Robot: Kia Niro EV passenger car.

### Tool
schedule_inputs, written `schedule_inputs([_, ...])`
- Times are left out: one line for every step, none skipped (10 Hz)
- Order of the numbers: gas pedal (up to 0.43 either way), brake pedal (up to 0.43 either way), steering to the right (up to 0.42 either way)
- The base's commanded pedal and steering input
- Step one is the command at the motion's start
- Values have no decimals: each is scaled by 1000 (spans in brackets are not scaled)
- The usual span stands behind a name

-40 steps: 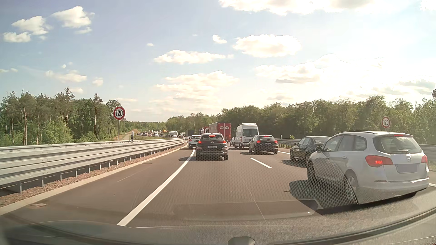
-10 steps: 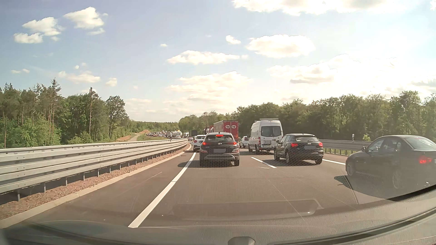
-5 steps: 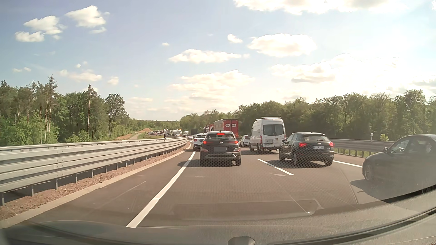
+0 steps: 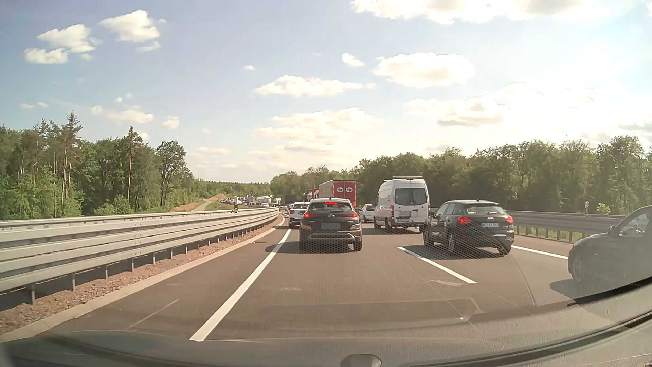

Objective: Follow the waypoints while adhering to traffic rules and regulations

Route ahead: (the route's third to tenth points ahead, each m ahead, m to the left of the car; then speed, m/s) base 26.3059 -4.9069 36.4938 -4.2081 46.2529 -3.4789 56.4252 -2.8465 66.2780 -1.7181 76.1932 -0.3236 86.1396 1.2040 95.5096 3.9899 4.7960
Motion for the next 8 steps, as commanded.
schedule_inputs([0, 12, -8])
schedule_inputs([0, 6, -8])
schedule_inputs([0, 0, -8])
schedule_inputs([0, 0, -8])
schedule_inputs([0, 0, -8])
schedule_inputs([0, 0, -8])
schedule_inputs([0, 0, -8])
schedule_inputs([0, 0, -8])
